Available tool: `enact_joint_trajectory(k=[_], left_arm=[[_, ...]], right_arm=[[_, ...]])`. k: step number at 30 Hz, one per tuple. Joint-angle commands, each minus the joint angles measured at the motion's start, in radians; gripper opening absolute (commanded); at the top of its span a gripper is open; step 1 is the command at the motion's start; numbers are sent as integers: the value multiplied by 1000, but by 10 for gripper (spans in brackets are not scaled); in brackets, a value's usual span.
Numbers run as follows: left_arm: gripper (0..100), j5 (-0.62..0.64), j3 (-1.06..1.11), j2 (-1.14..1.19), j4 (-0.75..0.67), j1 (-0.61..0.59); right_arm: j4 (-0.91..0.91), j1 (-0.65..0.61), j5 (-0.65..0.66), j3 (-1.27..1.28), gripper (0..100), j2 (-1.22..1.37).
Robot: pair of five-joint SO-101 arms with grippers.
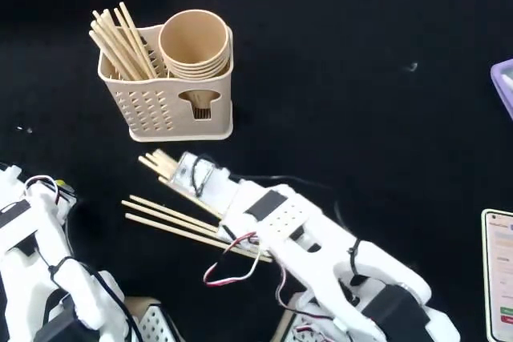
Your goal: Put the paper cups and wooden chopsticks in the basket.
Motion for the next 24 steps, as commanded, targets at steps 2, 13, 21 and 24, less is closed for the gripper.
enact_joint_trajectory(k=[2,13,21,24], left_arm=[[224,0,-45,-25,-9,5],[224,0,-45,-25,-9,7],[224,0,-45,-25,-9,4],[224,0,-45,-25,-9,4]], right_arm=[[66,18,-44,-47,13,-114],[132,17,-61,-12,11,-266],[133,-23,-129,-5,11,-374],[127,-66,-130,22,11,-432]])
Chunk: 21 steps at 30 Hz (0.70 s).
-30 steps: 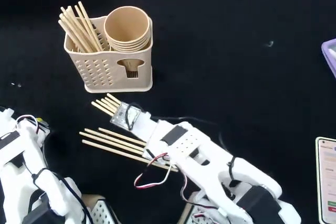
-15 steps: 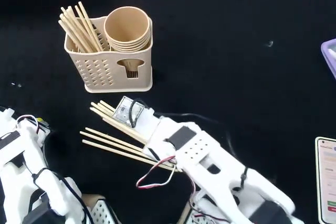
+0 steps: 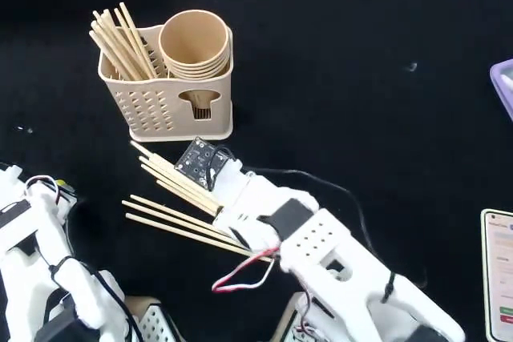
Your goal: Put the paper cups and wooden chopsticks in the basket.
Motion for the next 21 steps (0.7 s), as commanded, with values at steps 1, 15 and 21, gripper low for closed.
enact_joint_trajectory(k=[1,15,21], left_arm=[[224,0,-45,-25,-9,4],[224,0,-45,-25,-9,7],[224,0,-45,-25,-9,4]], right_arm=[[-2,-64,-8,28,11,-110],[-144,-72,-8,38,11,-496],[-489,-72,-160,38,11,-527]])
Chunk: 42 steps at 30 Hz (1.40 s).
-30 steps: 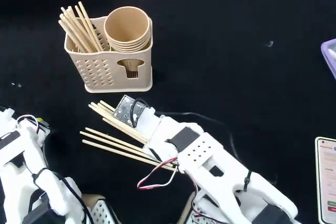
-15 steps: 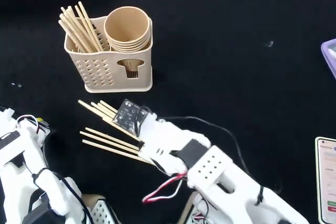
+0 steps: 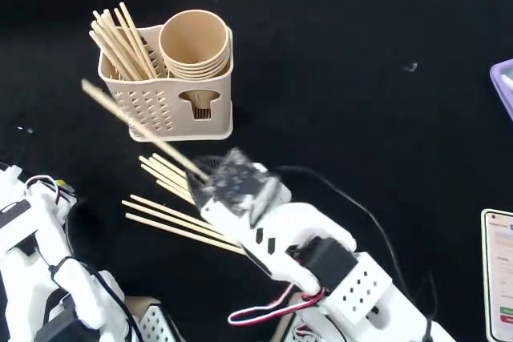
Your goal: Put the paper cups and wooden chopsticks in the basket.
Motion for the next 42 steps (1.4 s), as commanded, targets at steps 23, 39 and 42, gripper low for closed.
enact_joint_trajectory(k=[23,39,42], left_arm=[[224,0,-24,-25,-12,13],[224,0,-24,-25,-11,13],[224,0,-24,-25,-11,13]], right_arm=[[-942,68,-153,-745,11,989],[-942,94,-153,-923,11,1287],[-947,80,-153,-903,11,1288]])
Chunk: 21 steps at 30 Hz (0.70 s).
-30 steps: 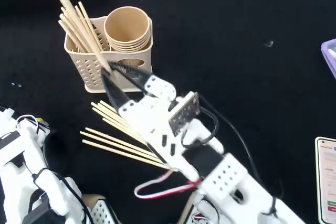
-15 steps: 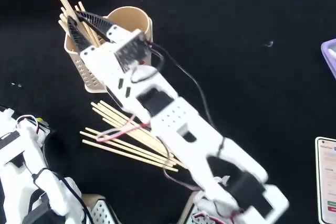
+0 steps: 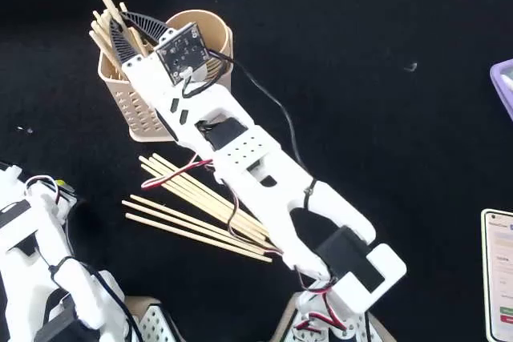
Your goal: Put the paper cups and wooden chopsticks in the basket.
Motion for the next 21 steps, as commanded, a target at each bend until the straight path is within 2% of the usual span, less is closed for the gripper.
enact_joint_trajectory(k=[1,13,17,21], left_arm=[[224,0,-24,-25,-11,13],[224,0,-25,-25,-11,13],[224,0,-27,-25,-11,13],[224,0,-27,-25,-11,13]], right_arm=[[-25,-21,-9,-38,11,-7],[-18,-23,-9,47,17,-5],[-18,-29,-9,45,90,-13],[-18,-43,-9,41,89,-13]])
